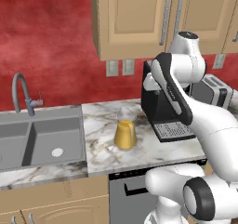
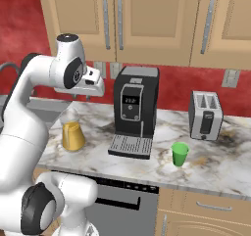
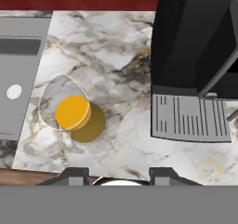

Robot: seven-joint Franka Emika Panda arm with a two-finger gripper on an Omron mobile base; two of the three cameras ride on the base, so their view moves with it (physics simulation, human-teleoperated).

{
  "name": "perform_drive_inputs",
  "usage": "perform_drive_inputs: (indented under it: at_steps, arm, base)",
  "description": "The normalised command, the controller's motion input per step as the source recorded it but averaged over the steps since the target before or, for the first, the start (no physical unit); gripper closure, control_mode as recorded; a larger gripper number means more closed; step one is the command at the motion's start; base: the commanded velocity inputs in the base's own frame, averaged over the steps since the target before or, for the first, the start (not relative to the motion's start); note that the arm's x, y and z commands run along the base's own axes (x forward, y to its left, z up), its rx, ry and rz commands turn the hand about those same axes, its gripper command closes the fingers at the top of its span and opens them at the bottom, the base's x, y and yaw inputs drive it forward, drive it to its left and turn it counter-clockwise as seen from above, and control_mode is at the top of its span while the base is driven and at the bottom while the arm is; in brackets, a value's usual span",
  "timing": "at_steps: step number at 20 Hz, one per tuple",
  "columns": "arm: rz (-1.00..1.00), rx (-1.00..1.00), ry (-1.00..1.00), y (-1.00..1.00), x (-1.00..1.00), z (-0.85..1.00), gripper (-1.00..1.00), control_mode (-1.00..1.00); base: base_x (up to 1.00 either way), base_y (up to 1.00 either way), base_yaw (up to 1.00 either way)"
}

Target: Place the pitcher and cup on the dining counter for serving.

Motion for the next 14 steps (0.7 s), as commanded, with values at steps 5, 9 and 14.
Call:
perform_drive_inputs:
  at_steps: [5, 9, 14]
  arm:
    - [0.0, 0.0, 0.0, 0.25, -0.23, -0.03, -1.0, -1.0]
    - [0.0, 0.0, -0.03, 0.43, -0.61, -0.29, -1.0, -1.0]
    - [0.0, 0.0, 0.0, 0.33, -0.51, -0.68, -1.0, -1.0]
  base:
    - [0.0, 0.0, 0.0]
    - [0.0, 0.0, 0.0]
    - [0.0, 0.0, 0.0]
